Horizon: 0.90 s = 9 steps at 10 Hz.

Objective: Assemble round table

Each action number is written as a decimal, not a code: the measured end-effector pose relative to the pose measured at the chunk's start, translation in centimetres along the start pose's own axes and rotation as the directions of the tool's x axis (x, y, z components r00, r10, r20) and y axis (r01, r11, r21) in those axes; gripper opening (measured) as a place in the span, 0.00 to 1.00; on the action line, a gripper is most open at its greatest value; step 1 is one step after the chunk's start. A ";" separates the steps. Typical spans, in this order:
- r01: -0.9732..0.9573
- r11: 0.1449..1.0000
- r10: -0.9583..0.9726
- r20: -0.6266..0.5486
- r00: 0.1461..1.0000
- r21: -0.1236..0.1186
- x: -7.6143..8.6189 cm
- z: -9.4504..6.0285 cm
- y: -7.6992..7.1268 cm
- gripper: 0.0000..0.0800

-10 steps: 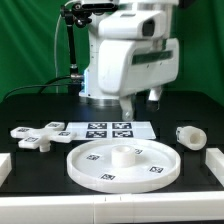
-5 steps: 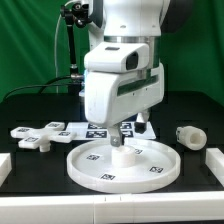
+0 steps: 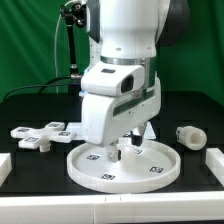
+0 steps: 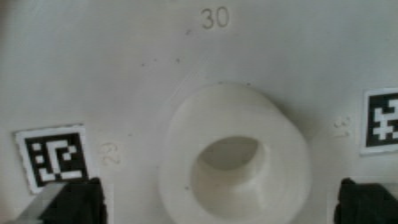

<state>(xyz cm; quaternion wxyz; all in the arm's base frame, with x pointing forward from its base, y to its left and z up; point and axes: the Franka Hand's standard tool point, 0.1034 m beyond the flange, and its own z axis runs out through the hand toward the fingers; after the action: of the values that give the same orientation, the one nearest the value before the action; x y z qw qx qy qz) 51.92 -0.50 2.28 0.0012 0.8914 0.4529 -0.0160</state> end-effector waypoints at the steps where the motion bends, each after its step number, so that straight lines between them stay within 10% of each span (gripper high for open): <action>1: -0.003 1.000 0.003 0.003 1.000 0.006 -0.2 0.5 0.0 0.81; 4: -0.008 1.000 0.007 0.010 1.000 0.018 -0.5 1.1 -0.2 0.81; 6: -0.006 1.000 0.005 0.010 1.000 0.018 -0.4 1.1 -0.3 0.50; 9: -0.005 1.000 0.005 0.010 1.000 0.018 -0.4 1.1 -0.3 0.51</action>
Offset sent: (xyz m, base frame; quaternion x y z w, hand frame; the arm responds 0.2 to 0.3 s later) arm -0.0018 0.0011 -0.0034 0.0070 0.0062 0.0088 0.9999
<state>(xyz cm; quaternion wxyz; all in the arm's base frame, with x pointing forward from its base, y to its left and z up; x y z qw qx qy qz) 51.40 -0.65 1.20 -0.0045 0.8925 0.4503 -0.0246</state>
